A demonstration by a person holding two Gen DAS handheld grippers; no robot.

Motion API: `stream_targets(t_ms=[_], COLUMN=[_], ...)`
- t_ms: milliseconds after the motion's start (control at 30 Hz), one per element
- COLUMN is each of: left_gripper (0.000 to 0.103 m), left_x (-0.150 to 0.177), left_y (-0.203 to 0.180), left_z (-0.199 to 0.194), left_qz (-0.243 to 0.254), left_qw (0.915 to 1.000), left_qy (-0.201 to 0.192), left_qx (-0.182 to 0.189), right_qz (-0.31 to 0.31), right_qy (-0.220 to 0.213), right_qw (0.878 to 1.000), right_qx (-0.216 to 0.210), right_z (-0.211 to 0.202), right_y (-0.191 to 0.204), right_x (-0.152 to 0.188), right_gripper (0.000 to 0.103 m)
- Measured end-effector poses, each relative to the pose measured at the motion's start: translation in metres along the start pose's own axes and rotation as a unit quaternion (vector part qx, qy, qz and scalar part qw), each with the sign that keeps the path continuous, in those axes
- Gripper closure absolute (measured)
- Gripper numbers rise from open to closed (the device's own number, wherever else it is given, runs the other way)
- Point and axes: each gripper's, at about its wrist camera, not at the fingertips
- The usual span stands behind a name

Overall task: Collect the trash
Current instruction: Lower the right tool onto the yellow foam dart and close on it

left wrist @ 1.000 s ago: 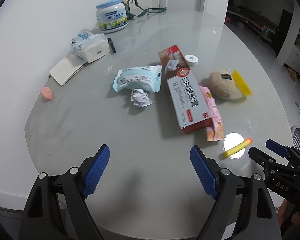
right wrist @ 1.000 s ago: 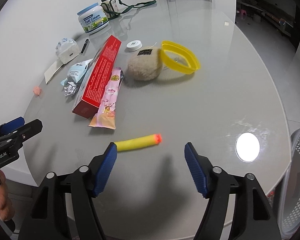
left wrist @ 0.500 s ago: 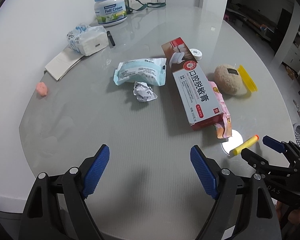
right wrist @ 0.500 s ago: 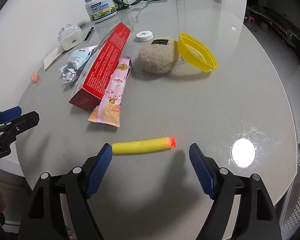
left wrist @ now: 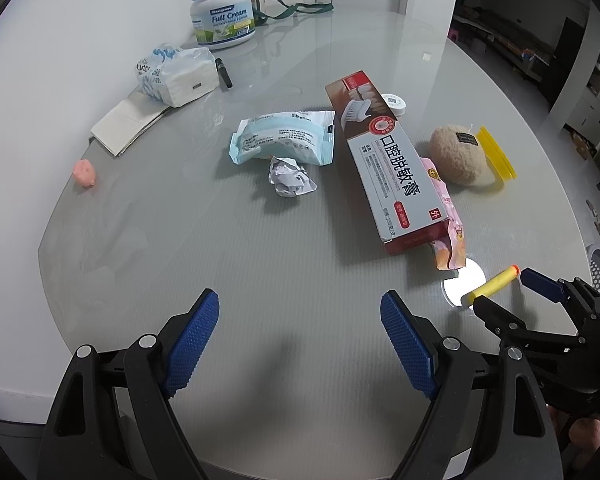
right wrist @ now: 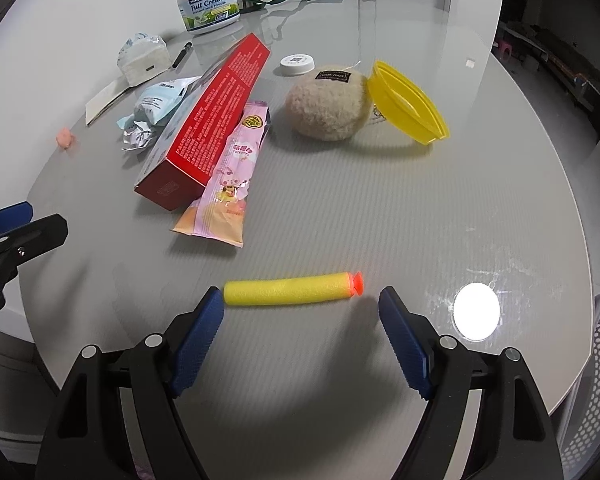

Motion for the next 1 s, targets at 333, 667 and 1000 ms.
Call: stream_targets(t_ms=[333, 667, 1000], left_gripper=[0.022, 0.022, 0.022], left_x=[0.004, 0.0041, 0.0035], left_y=[-0.0023, -0.0035, -0.0048], left_z=[0.0006, 0.0016, 0.0026], left_qz=[-0.003, -0.003, -0.003], left_qw=[1.0, 1.0, 1.0], left_qy=[0.003, 0.004, 0.005], left_qx=[-0.002, 0.0, 0.001], right_qz=[-0.017, -0.018, 0.028], right_qy=[-0.01, -0.015, -0.011], right_qw=[0.999, 0.999, 0.999], right_qx=[0.027, 0.044, 0.037], right_z=[0.0028, 0.003, 0.0005], right_y=[0.0082, 0.0104, 0.0034], right_x=[0.0006, 0.0026, 0.004], right_gripper=[0.027, 0.027, 0.027])
Point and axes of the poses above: each gripper's, at about its wrist camera, not at the fingertips, and z roughly the way its jaws point, y to its left, x to its underside, and after that the axes turned 5 degrees about x, right-handed
